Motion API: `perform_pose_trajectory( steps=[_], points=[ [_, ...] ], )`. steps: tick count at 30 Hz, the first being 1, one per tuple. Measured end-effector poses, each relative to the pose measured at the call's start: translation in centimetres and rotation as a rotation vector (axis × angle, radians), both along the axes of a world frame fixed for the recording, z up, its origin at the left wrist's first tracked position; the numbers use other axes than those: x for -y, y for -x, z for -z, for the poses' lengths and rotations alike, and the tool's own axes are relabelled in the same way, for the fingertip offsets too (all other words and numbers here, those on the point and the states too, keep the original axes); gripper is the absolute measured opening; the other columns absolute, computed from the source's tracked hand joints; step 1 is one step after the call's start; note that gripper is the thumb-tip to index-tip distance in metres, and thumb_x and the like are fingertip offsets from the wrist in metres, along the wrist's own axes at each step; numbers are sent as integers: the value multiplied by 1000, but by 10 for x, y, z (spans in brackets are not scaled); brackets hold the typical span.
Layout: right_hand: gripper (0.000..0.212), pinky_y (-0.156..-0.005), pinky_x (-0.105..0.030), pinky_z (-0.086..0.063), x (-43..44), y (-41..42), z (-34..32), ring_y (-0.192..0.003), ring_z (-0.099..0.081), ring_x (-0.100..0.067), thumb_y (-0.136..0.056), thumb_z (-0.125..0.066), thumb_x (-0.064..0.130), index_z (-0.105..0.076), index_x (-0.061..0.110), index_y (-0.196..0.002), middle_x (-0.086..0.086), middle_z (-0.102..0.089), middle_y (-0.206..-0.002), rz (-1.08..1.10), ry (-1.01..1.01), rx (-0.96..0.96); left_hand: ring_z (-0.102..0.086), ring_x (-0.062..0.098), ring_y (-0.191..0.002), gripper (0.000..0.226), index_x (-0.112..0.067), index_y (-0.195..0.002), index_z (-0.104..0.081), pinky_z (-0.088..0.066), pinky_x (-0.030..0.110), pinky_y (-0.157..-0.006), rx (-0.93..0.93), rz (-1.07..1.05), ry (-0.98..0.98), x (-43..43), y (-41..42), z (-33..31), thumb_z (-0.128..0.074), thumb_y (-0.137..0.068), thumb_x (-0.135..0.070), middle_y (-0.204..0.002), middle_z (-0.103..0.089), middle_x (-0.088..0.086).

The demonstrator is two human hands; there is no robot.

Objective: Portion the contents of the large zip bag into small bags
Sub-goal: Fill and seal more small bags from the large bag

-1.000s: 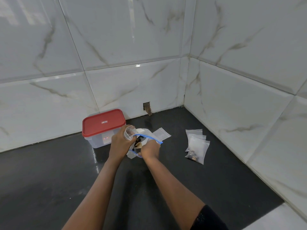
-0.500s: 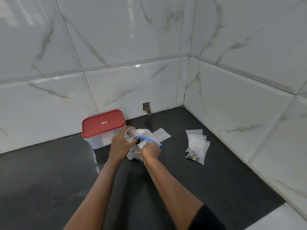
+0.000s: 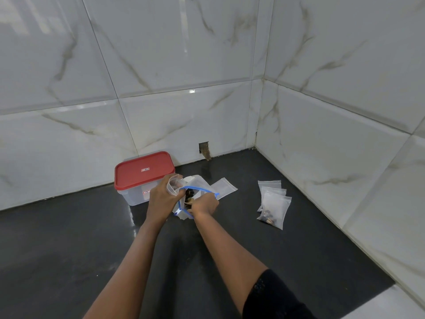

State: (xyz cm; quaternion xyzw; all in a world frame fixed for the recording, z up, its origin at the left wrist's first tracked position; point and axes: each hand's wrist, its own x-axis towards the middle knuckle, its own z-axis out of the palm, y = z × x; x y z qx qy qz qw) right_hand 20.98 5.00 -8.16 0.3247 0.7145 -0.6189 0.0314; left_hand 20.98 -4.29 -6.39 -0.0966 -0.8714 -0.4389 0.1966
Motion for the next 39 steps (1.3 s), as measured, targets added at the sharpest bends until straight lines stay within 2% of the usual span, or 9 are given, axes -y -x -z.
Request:
perform_pose_trajectory(
  steps=[6, 10, 16, 21, 26, 29, 32, 35, 39],
  points=[
    [31, -86, -35, -54, 1, -11, -11, -103, -60, -25, -100, -33, 19, -56, 10, -121, -9, -56, -124, 26, 36, 43, -59, 17, -89, 38, -6, -113, -60, -42, 20, -78, 23, 10, 15, 3, 0, 4, -73, -77, -12, -102, -67, 12],
    [31, -80, -33, -56, -1, -12, -12, -86, -57, -21, -102, -31, 18, -56, 10, -119, -5, -55, -106, 88, 131, 47, -55, 13, -90, 38, -6, -113, -60, -42, 21, -80, 32, 26, 20, 0, -1, 4, -73, -78, -14, -105, -67, 12],
    [30, -70, -32, -56, -6, -12, -13, -101, -63, -32, -99, -33, 4, -57, 5, -118, -8, -58, -98, 121, 191, 9, -54, 13, -90, 37, -7, -113, -59, -39, 21, -78, 46, 8, 20, -1, -1, 1, -71, -79, -15, -105, -66, 10],
    [28, -78, -29, -58, -15, -16, -16, -98, -67, -26, -90, -51, 1, -59, 3, -117, -12, -62, -117, 67, 20, -25, -51, 12, -92, 40, -9, -117, -57, -39, 24, -78, 80, 17, -1, -7, 0, -1, -70, -80, -17, -106, -63, 5],
    [9, -44, -12, -48, -46, -17, -21, -74, -66, -21, -83, -61, 1, -53, 5, -85, -11, -64, -97, 21, 25, -63, -51, 12, -89, 37, -13, -113, -58, -37, 20, -73, 97, 3, -47, -15, 4, -1, -71, -78, -16, -98, -58, -5],
    [15, -71, -37, -60, -62, -22, -24, -77, -68, -29, -76, -54, -3, -57, -2, -91, -20, -67, -95, 24, 74, -84, -53, 14, -91, 44, -15, -117, -53, -39, 19, -71, 126, -2, -92, -20, 8, 2, -72, -77, -21, -101, -58, -4],
    [23, -76, -52, -57, -81, -31, -25, -72, -67, -30, -76, -51, -9, -60, -12, -97, -22, -65, -80, 36, 68, -48, -54, 16, -95, 52, -16, -121, -49, -42, 25, -76, 125, -19, -122, -23, 10, 6, -74, -75, -20, -108, -58, -1],
    [11, -58, -38, -59, -100, -43, -29, -54, -58, -25, -84, -49, -9, -59, -10, -89, -18, -57, -66, 32, 120, 10, -52, 14, -97, 53, -15, -121, -49, -43, 25, -78, 137, -26, -123, -23, 10, 13, -75, -75, -20, -111, -57, 0],
    [26, -34, -18, -46, -120, -55, -42, -45, -51, -18, -93, -38, -7, -55, -1, -75, -16, -49, -63, -42, 129, 13, -51, 11, -99, 52, -16, -119, -51, -44, 24, -82, 131, 12, -80, -22, 10, 25, -76, -75, -25, -116, -58, 1]
  ],
)
